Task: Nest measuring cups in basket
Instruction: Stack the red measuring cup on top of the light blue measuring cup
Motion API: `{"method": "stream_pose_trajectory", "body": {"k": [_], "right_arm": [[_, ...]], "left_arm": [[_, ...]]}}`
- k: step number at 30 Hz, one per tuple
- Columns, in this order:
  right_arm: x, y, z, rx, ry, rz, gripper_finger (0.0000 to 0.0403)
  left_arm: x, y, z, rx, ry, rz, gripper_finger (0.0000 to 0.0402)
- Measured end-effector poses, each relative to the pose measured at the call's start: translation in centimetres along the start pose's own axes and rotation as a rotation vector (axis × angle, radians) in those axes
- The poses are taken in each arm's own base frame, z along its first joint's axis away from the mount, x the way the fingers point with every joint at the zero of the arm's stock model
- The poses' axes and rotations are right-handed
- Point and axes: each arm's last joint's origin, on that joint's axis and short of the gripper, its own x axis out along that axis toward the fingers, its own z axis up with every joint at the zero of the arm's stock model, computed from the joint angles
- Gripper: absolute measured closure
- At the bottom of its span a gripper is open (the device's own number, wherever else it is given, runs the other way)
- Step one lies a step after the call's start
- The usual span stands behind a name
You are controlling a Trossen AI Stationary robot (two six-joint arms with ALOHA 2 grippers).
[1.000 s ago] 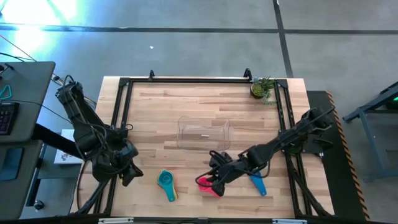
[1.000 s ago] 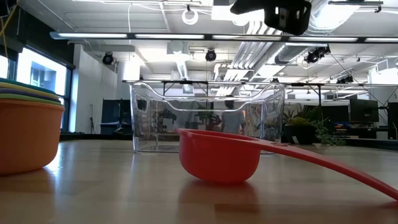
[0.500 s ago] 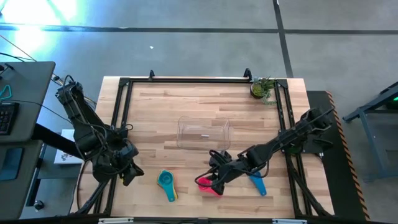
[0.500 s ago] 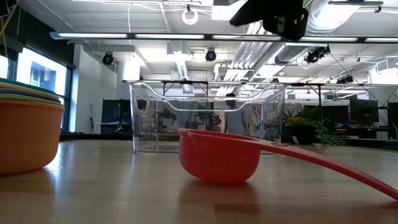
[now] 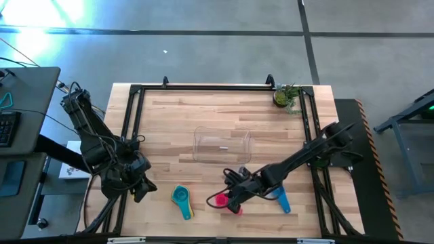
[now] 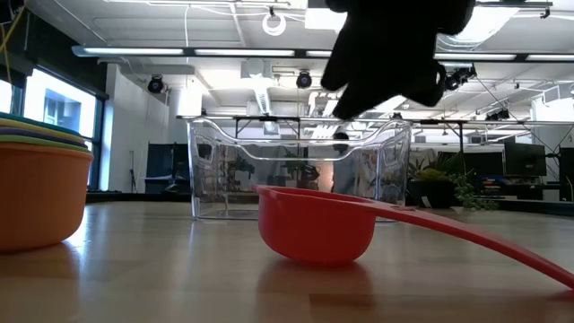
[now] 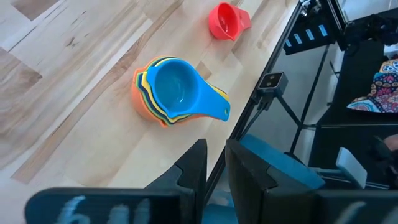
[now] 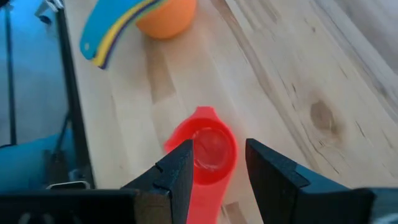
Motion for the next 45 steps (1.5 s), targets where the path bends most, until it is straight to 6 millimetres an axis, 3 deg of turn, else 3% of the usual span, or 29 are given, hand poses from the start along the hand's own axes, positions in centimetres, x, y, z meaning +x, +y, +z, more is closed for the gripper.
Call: {"method": "stream_pose_trajectory", "body": {"k": [29, 33, 41, 45], "right_arm": [[5.4, -0.9, -3.1, 0.030, 0.095, -0.082, 0.0268], [5.4, -0.9, -3.1, 0.046, 0.094, -0.077, 0.0295], [5.4, -0.8, -3.1, 0.050, 0.114, -0.052, 0.0388], [5.4, -0.8, -3.1, 0.072, 0.112, -0.054, 0.0394]], "left_arm": [[0.0, 0.0, 0.0, 0.016, -0.019, 0.003, 0.0351], [0.0, 0.1, 0.1, 0.018, -0.020, 0.007, 0.0351], [0.0, 0.1, 0.1, 0.020, -0.020, 0.011, 0.0351], [0.0, 0.1, 0.1, 0.019, -0.020, 0.011, 0.0351]]}}
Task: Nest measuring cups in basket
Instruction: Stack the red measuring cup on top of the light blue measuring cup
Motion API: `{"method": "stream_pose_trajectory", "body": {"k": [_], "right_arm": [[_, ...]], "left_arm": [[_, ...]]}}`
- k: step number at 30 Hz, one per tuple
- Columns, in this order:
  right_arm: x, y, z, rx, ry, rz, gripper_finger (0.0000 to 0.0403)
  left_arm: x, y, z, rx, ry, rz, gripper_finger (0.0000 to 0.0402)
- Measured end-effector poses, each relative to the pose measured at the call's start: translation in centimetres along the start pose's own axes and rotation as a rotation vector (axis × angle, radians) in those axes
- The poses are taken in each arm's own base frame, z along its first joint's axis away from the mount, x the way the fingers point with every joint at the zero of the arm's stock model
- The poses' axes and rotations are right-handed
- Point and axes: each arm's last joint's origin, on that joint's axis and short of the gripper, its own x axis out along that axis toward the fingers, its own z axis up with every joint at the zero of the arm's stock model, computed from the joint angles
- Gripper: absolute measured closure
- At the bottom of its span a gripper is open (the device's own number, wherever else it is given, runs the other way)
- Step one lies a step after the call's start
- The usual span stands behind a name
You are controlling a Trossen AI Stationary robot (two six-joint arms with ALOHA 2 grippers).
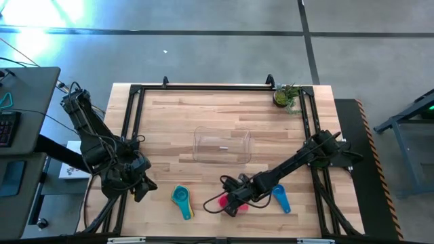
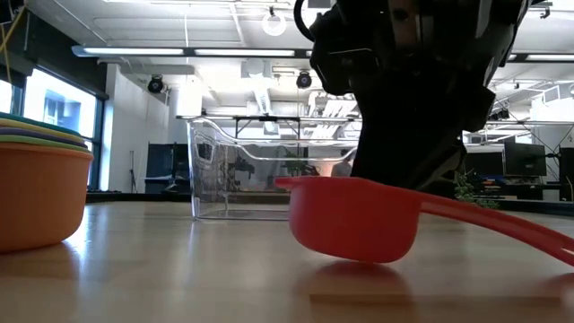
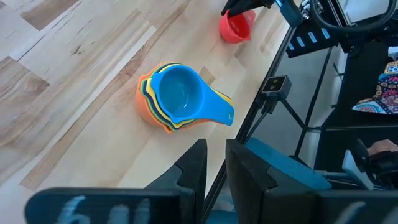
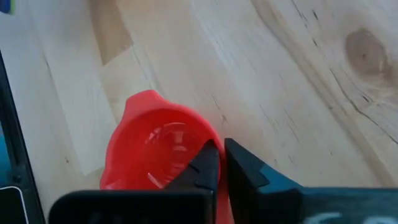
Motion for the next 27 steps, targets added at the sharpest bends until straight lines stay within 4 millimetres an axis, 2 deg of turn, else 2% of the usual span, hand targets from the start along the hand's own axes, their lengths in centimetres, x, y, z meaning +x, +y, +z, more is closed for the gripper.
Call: {"method": "stream_pose_trajectory", "body": {"k": [13, 18, 27], "right_arm": [[-0.4, 0.7, 0.6, 0.082, -0.043, 0.067, 0.0398], [-1.2, 2.1, 1.8, 0.070, -0.078, 0.104, 0.0398], [-4.4, 4.8, 5.0, -0.022, -0.095, 0.074, 0.0398]], "left_arm": [[0.2, -0.1, -1.2, 0.027, 0.057, 0.007, 0.0351], [1.6, -0.3, -2.4, 0.049, 0.068, 0.065, 0.0351], [4.6, -0.6, -4.3, 0.096, 0.090, 0.159, 0.0351]]}}
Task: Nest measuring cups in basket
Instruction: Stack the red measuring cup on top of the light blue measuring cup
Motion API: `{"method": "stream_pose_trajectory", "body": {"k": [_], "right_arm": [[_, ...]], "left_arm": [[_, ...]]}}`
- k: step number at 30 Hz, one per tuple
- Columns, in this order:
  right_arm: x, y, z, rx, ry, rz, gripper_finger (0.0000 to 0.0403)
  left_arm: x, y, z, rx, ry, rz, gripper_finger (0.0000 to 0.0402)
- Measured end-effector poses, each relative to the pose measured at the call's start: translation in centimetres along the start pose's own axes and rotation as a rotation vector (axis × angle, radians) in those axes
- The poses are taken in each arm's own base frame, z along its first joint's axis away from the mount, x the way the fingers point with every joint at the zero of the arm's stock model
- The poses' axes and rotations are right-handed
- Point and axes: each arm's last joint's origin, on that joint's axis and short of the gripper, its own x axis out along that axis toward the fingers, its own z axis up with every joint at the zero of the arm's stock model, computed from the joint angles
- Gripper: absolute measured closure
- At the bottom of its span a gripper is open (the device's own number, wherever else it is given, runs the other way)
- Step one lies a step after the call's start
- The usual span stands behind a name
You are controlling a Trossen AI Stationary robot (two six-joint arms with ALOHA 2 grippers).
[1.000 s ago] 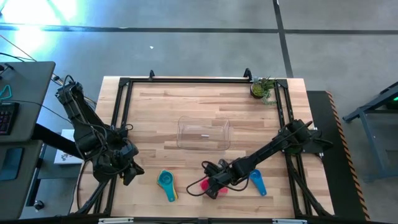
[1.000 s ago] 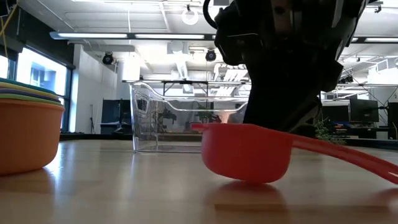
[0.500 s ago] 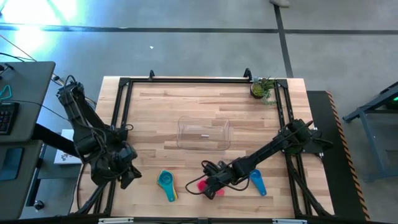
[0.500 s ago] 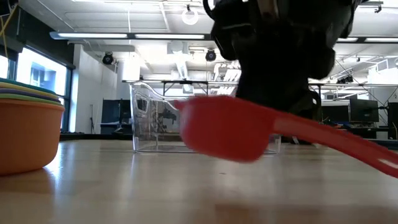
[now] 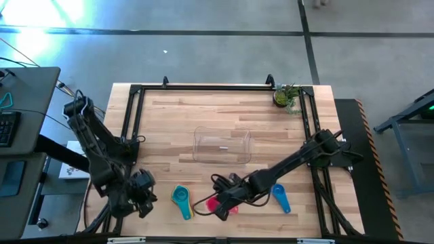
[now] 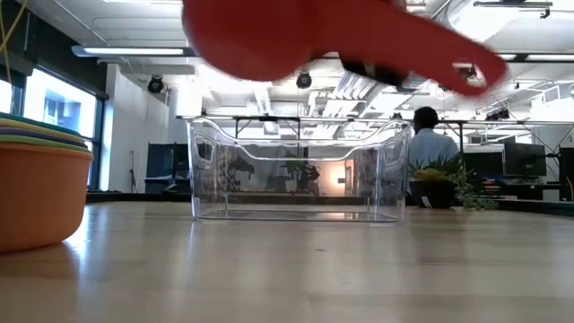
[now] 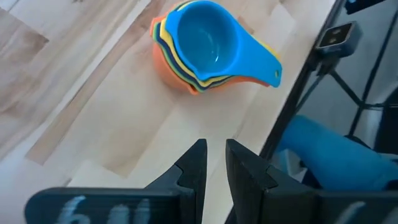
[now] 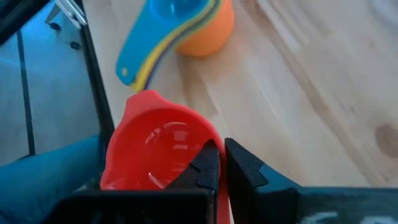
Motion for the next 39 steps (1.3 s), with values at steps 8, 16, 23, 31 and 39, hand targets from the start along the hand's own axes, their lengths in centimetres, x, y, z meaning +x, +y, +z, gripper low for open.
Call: {"method": "stream_pose_trajectory", "body": {"k": [8, 16, 23, 31, 39], "right_arm": [[-2.2, 0.4, 2.2, -0.046, 0.032, -0.103, 0.0398], [-3.5, 0.4, 4.9, -0.082, 0.011, -0.099, 0.0398], [-4.5, 0.2, 7.0, -0.087, 0.001, -0.087, 0.0398], [-4.9, -0.2, 8.0, -0.083, 0.002, -0.099, 0.0398], [-4.9, -0.6, 8.4, -0.073, 0.009, -0.102, 0.0398]], "left_arm": [[3.0, -1.5, -1.5, 0.038, 0.045, -0.015, 0.0351], [5.8, -3.2, -2.2, 0.159, 0.030, -0.102, 0.0351], [7.8, -4.3, -1.7, 0.318, 0.022, -0.168, 0.0351], [10.0, -4.0, -0.3, 0.399, 0.088, -0.135, 0.0351], [12.6, -3.7, 0.4, 0.427, 0.138, -0.113, 0.0351]]}}
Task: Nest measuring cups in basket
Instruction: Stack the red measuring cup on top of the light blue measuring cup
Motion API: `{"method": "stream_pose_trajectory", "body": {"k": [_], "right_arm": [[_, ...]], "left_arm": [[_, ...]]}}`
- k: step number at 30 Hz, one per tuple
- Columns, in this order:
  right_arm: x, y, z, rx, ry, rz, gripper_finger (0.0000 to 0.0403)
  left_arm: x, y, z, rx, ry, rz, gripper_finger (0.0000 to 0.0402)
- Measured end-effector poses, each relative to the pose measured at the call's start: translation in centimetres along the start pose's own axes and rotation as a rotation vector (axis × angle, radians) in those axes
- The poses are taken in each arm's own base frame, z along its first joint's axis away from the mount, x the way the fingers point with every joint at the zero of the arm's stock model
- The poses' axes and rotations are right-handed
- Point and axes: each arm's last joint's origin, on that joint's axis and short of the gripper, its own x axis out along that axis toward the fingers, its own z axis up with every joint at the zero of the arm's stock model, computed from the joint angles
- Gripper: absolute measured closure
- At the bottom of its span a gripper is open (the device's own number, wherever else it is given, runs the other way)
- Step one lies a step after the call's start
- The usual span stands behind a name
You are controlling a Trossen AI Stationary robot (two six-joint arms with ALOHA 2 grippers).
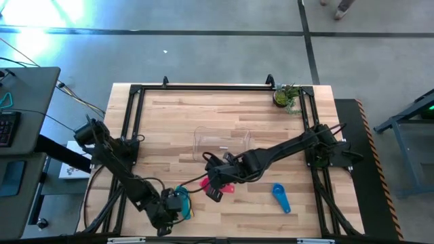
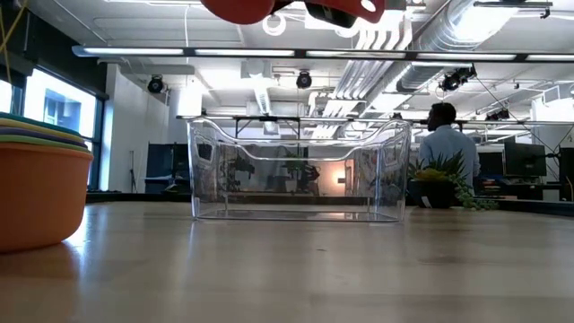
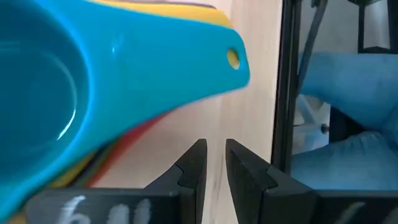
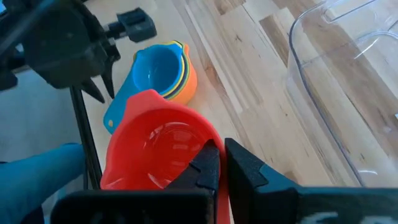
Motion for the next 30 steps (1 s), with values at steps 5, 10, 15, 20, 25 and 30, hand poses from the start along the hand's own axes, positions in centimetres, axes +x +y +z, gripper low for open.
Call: {"method": "stream_pose_trajectory", "body": {"k": [5, 10, 15, 20, 25, 30], "right_arm": [[0.1, -0.4, 0.3, 0.002, 0.004, -0.003, 0.0398], [0.1, -0.7, 0.5, 0.006, 0.010, -0.013, 0.0398], [0.2, -0.7, 0.4, 0.006, 0.012, -0.015, 0.0398], [0.2, -0.7, 0.4, 0.005, 0.015, -0.016, 0.0398], [0.1, -0.8, 0.4, 0.004, 0.016, -0.018, 0.0398], [0.1, -0.8, 0.4, 0.005, 0.016, -0.019, 0.0398]], "left_arm": [[0.8, 0.4, 0.5, 0.005, 0.003, 0.004, 0.0351], [0.9, 0.8, 1.3, 0.006, -0.005, -0.003, 0.0351], [1.0, 1.4, 2.1, -0.005, -0.021, 0.004, 0.0351], [1.1, 2.0, 2.9, -0.004, -0.036, 0.013, 0.0351], [1.2, 2.8, 4.0, -0.036, -0.053, 0.029, 0.0351], [1.2, 3.5, 4.8, -0.050, -0.070, 0.043, 0.0351]]}}
